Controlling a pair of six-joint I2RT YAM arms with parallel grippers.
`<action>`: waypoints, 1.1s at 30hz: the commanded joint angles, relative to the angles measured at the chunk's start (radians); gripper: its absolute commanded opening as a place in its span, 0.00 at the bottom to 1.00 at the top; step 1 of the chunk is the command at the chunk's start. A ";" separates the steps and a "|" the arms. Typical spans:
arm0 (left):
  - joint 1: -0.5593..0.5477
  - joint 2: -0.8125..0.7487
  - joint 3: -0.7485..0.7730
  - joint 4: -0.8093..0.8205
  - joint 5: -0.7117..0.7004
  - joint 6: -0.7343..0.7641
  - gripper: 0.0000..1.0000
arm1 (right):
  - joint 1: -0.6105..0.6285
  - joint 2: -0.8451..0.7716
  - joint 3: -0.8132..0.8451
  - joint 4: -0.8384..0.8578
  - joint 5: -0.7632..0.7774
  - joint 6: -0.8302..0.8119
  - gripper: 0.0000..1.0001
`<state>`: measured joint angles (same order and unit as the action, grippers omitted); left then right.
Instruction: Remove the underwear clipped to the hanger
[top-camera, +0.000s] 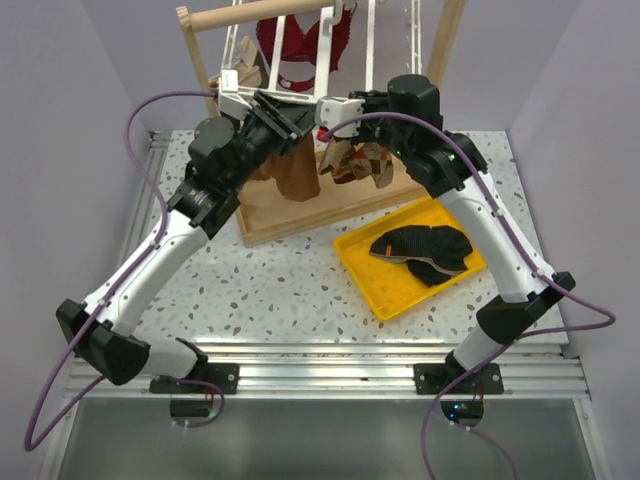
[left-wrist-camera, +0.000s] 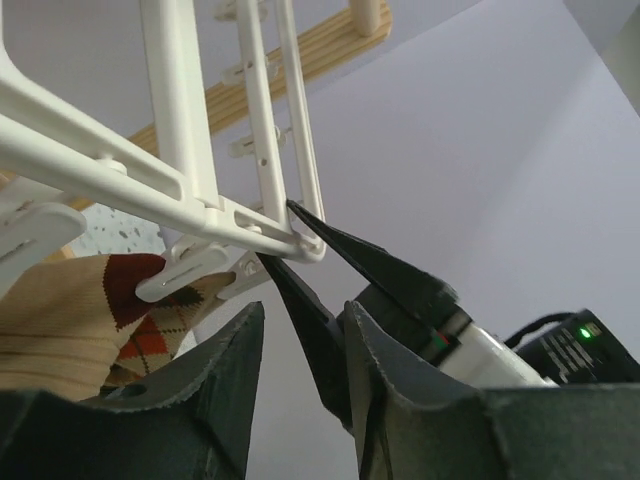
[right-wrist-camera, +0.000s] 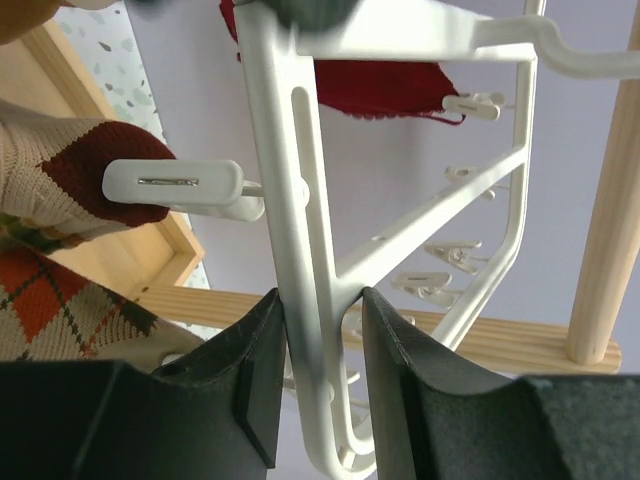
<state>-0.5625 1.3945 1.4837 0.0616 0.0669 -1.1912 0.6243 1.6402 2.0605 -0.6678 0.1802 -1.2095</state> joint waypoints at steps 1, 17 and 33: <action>0.010 -0.100 -0.042 -0.012 -0.048 0.094 0.44 | -0.044 -0.028 0.017 0.043 -0.030 0.028 0.35; 0.029 -0.361 -0.224 -0.115 -0.155 0.832 0.71 | -0.184 -0.059 0.004 0.070 -0.171 0.080 0.35; 0.042 -0.252 -0.275 0.130 -0.157 0.952 0.70 | -0.184 -0.056 0.030 0.045 -0.179 0.128 0.35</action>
<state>-0.5301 1.1378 1.2274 0.0566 -0.0692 -0.2699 0.4484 1.6222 2.0548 -0.6727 0.0006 -1.1339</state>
